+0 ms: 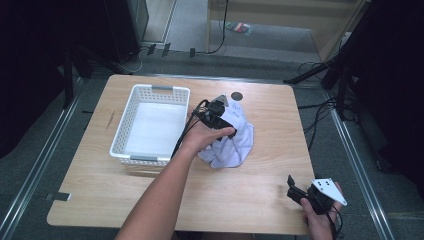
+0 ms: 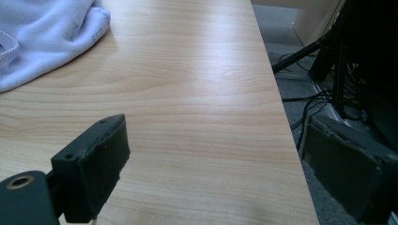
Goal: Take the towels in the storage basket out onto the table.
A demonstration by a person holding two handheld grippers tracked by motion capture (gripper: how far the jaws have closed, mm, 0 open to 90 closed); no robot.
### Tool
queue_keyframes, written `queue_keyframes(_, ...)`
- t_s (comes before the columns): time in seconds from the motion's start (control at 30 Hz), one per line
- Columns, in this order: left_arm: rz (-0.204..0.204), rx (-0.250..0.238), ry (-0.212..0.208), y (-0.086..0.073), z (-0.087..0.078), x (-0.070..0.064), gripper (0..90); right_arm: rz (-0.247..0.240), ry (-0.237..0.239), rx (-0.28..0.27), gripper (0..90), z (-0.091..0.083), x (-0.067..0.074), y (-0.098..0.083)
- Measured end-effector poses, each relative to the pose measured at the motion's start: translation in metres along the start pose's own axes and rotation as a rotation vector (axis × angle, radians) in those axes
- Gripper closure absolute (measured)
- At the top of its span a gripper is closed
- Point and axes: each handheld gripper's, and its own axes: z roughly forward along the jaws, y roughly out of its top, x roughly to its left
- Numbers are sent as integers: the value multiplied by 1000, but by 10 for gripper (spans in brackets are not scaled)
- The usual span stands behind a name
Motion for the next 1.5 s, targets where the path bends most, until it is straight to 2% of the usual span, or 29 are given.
queue_keyframes(0.2, -15, -23, 3, -2, -16, 12, 0, 0, -1, 1, 79, 0, 0, 0)
queue_keyframes(0.53, -24, -55, 45, -10, -48, 42, 0, -9, -4, 3, 79, 1, 1, 0)
queue_keyframes(0.7, -69, -82, 55, -16, -67, 65, 0, -10, -6, 5, 79, 1, 1, 0)
queue_keyframes(0.93, -108, -101, 85, -29, -87, 96, 0, -13, -8, 7, 79, 1, 1, 0)
queue_keyframes(1.1, -154, -117, 101, -43, -99, 120, 0, -12, -10, 8, 79, 1, 2, 0)
queue_keyframes(1.23, -173, -118, 109, -54, -107, 138, 0, -12, -12, 9, 79, 1, 2, 0)
queue_keyframes(1.3, -206, -122, 123, -62, -112, 150, 0, -12, -13, 10, 79, 1, 2, 0)
queue_keyframes(1.5, -262, -138, 141, -83, -121, 178, 0, -12, -17, 12, 79, 1, 2, 1)
